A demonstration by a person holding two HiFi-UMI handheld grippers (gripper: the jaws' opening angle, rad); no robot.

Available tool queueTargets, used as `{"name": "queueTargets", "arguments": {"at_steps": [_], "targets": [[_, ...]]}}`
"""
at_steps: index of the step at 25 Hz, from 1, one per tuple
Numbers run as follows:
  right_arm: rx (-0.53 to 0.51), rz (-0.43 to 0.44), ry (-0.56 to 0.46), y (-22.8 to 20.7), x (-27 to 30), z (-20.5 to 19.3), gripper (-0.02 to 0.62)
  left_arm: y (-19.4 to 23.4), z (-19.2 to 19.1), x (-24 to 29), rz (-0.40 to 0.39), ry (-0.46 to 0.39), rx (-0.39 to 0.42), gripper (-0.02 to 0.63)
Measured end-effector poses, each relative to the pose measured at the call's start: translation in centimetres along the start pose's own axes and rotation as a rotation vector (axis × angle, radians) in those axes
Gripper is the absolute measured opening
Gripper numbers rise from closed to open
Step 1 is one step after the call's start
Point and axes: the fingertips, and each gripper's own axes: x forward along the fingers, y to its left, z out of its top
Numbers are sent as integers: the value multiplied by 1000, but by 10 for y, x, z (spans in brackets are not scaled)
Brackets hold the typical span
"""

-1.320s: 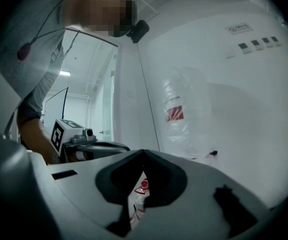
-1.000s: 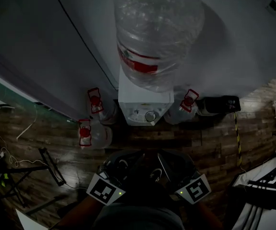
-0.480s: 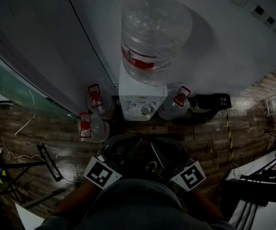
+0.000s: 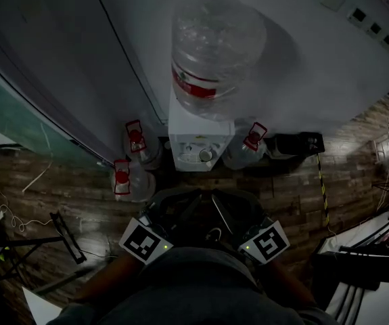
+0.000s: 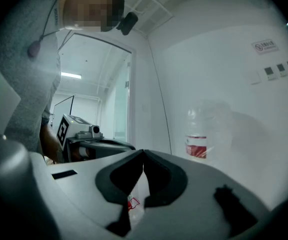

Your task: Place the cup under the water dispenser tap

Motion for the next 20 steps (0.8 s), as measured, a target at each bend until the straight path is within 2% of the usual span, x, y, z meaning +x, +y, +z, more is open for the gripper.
{"name": "queueTargets", "arguments": {"at_steps": [20], "targets": [[-3, -16, 11, 6, -7, -8, 14, -4, -6, -1, -4, 6, 1, 8]]}}
